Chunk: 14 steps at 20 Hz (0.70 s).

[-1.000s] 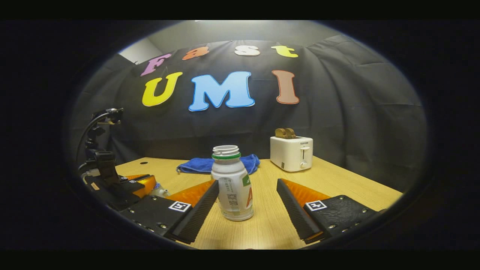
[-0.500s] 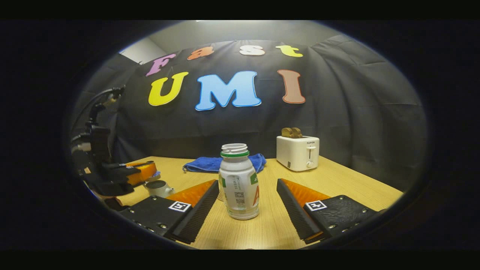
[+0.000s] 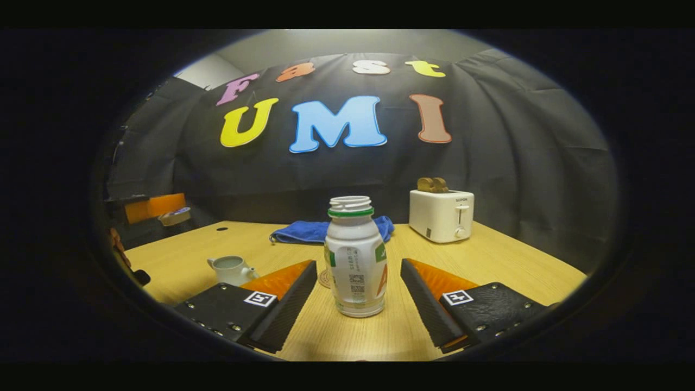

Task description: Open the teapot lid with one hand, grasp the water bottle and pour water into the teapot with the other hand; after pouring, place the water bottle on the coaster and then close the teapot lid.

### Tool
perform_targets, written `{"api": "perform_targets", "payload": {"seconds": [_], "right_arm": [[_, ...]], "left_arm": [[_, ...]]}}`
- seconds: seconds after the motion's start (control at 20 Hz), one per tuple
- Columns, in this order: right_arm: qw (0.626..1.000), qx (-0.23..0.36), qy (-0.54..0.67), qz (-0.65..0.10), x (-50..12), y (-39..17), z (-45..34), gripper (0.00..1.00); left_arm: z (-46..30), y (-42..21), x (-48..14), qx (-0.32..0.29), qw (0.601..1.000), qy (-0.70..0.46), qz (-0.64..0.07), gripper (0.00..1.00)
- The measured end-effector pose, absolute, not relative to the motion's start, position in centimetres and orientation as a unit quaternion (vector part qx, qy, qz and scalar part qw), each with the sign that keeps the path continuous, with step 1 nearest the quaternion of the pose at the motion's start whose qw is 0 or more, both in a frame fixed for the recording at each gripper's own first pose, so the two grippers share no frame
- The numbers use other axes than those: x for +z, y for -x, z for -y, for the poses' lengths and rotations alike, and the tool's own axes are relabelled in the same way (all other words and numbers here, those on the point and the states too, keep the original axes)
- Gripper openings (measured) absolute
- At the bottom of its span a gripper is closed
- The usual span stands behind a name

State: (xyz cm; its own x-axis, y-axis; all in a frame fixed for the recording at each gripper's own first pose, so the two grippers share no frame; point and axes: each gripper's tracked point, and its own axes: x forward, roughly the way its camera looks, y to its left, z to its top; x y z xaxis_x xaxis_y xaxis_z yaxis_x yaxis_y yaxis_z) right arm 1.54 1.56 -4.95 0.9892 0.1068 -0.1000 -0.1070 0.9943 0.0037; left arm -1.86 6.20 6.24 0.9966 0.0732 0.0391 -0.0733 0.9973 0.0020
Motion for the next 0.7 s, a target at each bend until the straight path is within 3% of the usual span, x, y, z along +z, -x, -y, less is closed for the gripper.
{"api": "perform_targets", "payload": {"seconds": [0.4, 0.45, 0.5, 0.7], "right_arm": [[0.996, 0.051, 0.014, -0.07, -6.7, -3.0, -1.6, 0.95], [0.996, 0.051, 0.015, -0.072, -7.0, -3.2, -1.7, 0.95], [0.996, 0.052, 0.016, -0.075, -7.2, -3.3, -1.8, 0.95], [0.995, 0.052, 0.014, -0.086, -8.0, -3.8, -2.1, 0.95]], "left_arm": [[-9.0, 3.4, 3.5, 0.053, 0.998, 0.012, -0.008, 0.15], [-9.2, 3.4, 3.2, 0.054, 0.998, 0.013, -0.012, 0.11], [-9.5, 3.6, 3.0, 0.055, 0.998, 0.016, -0.014, 0.15], [-10.3, 4.1, 2.0, 0.059, 0.998, 0.023, -0.022, 0.11]]}}
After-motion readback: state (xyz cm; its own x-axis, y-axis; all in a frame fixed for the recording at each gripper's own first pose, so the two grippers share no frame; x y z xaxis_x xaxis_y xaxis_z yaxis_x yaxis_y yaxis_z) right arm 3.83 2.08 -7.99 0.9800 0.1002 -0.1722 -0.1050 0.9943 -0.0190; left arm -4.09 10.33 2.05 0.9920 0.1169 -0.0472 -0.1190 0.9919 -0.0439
